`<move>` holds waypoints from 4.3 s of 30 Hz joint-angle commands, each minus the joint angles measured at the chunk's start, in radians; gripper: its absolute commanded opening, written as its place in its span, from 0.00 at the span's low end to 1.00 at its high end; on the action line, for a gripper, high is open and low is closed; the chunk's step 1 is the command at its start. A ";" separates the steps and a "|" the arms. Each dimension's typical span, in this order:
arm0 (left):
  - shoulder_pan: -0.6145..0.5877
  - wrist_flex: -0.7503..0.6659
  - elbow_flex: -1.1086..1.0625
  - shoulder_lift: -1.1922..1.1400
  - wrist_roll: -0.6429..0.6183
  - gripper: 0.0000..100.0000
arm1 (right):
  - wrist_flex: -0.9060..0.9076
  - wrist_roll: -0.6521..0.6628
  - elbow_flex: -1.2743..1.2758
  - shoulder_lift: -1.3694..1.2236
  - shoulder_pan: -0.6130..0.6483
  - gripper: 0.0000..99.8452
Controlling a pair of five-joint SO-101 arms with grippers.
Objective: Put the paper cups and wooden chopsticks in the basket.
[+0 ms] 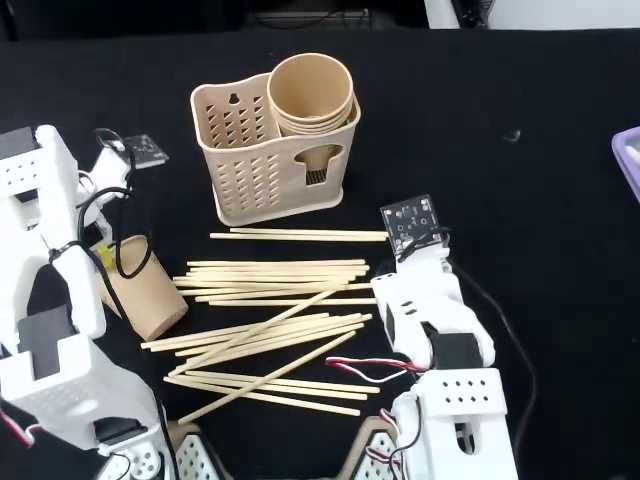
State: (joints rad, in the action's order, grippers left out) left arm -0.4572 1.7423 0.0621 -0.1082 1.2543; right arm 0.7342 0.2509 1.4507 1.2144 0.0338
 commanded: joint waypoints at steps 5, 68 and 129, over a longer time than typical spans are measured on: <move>-0.007 0.017 0.047 0.322 -0.114 0.05 | -0.026 0.000 -0.002 0.024 -0.003 0.18; -0.131 -0.086 -0.101 0.454 -0.048 0.10 | -0.026 0.002 -0.002 0.022 -0.005 0.18; 0.392 -0.120 -0.527 0.756 -0.528 0.23 | -0.026 0.002 -0.002 0.022 -0.005 0.18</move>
State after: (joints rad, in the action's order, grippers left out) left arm -0.1166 1.6364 -0.3951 0.6222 0.7296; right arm 0.7342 0.2509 1.4507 1.2144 0.0338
